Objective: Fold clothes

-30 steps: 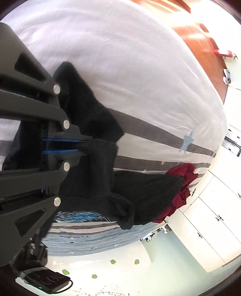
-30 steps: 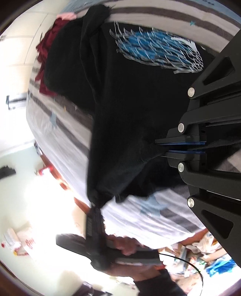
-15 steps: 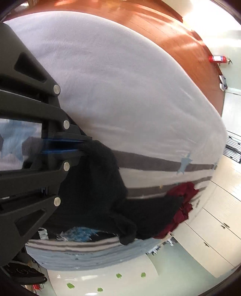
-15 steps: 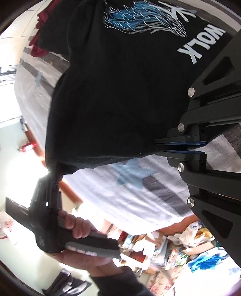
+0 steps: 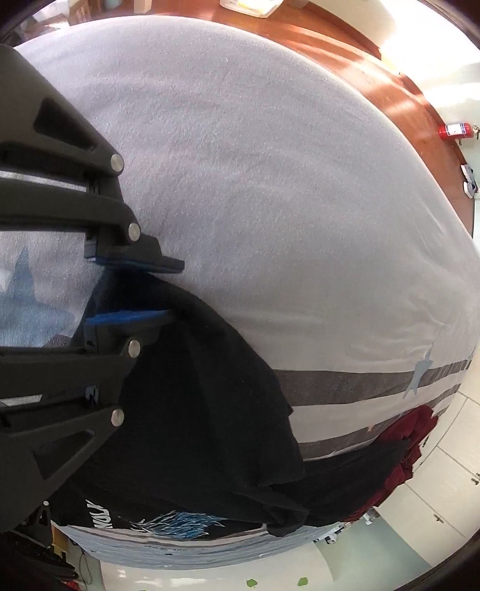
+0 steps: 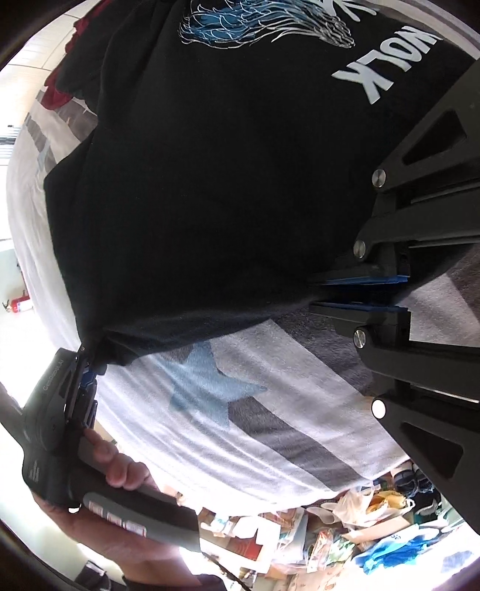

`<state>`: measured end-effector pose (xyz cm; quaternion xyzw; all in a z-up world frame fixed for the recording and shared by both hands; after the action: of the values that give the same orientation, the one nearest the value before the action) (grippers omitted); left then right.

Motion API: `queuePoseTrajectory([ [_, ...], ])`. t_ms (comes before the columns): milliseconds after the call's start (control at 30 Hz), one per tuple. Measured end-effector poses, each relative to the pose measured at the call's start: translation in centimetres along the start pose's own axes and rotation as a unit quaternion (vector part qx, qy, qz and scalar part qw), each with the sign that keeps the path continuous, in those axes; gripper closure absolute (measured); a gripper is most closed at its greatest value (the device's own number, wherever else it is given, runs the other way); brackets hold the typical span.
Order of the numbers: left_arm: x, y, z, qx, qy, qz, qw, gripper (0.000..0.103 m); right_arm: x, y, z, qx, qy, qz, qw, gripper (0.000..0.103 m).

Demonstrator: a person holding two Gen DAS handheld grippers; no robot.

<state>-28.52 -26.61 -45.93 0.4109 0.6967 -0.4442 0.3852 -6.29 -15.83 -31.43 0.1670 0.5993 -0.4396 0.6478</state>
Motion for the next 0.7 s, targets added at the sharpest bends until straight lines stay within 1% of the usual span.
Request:
queuePoseTrajectory([
  [33, -0.7, -0.2, 0.3, -0.007, -0.016, -0.014, 0.9997, 0.078, -0.9, 0.4, -0.3, 0.002, -0.006, -0.005, 1.000, 0.095],
  [100, -2.3, -0.4, 0.7, -0.013, -0.058, -0.046, 0.9972, 0.078, -2.8, 1.2, -0.9, 0.005, -0.017, -0.016, 1.000, 0.095],
  [167, -3.6, -0.7, 0.5, -0.011, -0.073, -0.065, 0.9952, 0.078, -4.9, 2.0, -1.9, 0.012, -0.022, -0.029, 0.999, 0.095],
  [233, -4.2, -0.6, -0.9, 0.006, -0.068, -0.076, 0.9948, 0.078, -6.7, 2.8, -3.9, 0.034, -0.007, -0.041, 0.999, 0.095],
  [267, -4.0, -0.2, -2.2, 0.024, -0.057, -0.070, 0.9956, 0.078, -7.4, 3.3, -5.3, 0.050, 0.005, -0.046, 0.998, 0.095],
  [367, -2.7, 1.4, -7.2, 0.089, -0.020, -0.046, 0.9948, 0.078, -8.5, 5.6, -12.0, 0.122, 0.064, -0.047, 0.989, 0.095],
  [433, -1.8, 2.7, -10.7, 0.132, 0.003, -0.027, 0.9908, 0.078, -9.3, 7.1, -16.6, 0.168, 0.101, -0.048, 0.979, 0.095],
  [500, -0.3, 4.2, -13.1, 0.161, 0.012, -0.003, 0.9870, 0.078, -9.7, 8.4, -21.2, 0.207, 0.124, -0.043, 0.969, 0.095],
  [567, 1.9, 5.6, -13.2, 0.169, -0.013, 0.020, 0.9854, 0.078, -9.1, 9.9, -22.6, 0.241, 0.118, -0.030, 0.963, 0.095],
  [600, 3.1, 6.3, -13.3, 0.172, -0.027, 0.032, 0.9843, 0.078, -8.8, 10.9, -22.4, 0.250, 0.111, -0.024, 0.961, 0.094],
  [700, 2.7, 6.9, -12.6, 0.161, -0.056, 0.020, 0.9852, 0.078, -8.4, 13.3, -21.7, 0.257, 0.095, -0.013, 0.962, 0.092],
])
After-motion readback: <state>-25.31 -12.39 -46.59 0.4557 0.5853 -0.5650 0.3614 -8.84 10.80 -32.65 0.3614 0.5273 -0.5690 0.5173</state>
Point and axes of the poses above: each gripper's, at about its wrist camera, not at the fingertips, and x roughly the way its jaws point, z to its left, y to its underside, the point moved 6 cm from there along x, roughly the way its jaws point, and after that the axes turned 2 degrees about x, right-handed, at the moved point
